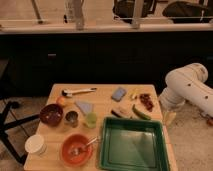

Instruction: Place pepper in purple bowl

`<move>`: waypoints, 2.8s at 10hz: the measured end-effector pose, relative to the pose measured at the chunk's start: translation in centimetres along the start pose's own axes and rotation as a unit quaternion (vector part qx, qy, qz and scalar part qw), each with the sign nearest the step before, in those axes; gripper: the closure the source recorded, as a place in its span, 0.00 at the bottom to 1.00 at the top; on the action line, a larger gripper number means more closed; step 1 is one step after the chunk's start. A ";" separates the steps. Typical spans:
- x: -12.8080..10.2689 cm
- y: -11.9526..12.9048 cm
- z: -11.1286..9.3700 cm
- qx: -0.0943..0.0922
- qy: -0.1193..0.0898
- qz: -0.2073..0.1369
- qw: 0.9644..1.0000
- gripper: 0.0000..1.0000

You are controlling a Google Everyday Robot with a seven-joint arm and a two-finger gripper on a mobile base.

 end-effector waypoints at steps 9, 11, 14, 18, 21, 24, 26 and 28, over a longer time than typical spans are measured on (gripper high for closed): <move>0.0 0.0 0.0 0.000 0.000 0.000 1.000 0.20; 0.0 0.0 0.0 0.000 0.000 0.000 1.000 0.20; 0.0 0.0 0.0 0.000 0.000 0.000 1.000 0.20; 0.0 0.0 0.0 0.000 0.000 0.000 1.000 0.20; 0.0 0.0 0.0 0.001 -0.001 0.002 1.000 0.20; 0.0 -1.7 -0.8 0.021 -0.023 0.090 0.995 0.20; -0.7 -3.4 -1.1 0.024 -0.051 0.149 0.987 0.20; -1.7 -4.8 -0.6 0.023 -0.072 0.165 0.983 0.20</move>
